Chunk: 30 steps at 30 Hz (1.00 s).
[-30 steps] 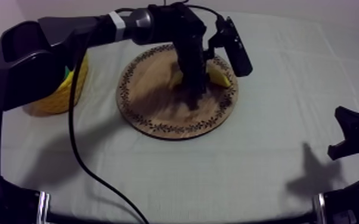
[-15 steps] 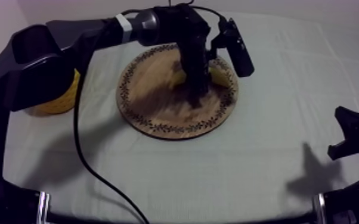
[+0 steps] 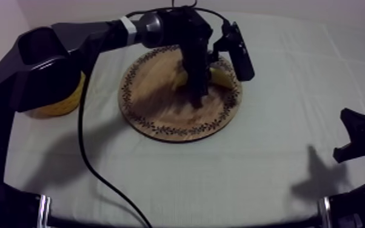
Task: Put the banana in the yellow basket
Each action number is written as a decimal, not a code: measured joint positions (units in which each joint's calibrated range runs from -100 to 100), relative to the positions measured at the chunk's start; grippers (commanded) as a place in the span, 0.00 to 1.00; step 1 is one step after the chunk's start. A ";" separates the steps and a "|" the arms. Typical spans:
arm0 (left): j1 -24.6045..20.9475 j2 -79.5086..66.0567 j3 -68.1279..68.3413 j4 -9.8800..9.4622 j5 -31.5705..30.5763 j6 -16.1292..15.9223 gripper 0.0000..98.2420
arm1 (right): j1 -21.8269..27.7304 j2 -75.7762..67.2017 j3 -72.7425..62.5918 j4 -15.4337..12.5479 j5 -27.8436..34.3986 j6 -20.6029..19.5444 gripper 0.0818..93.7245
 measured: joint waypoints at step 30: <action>-4.32 -19.23 11.59 7.32 4.04 -2.26 0.22 | 0.00 0.00 0.00 0.00 0.00 0.11 0.00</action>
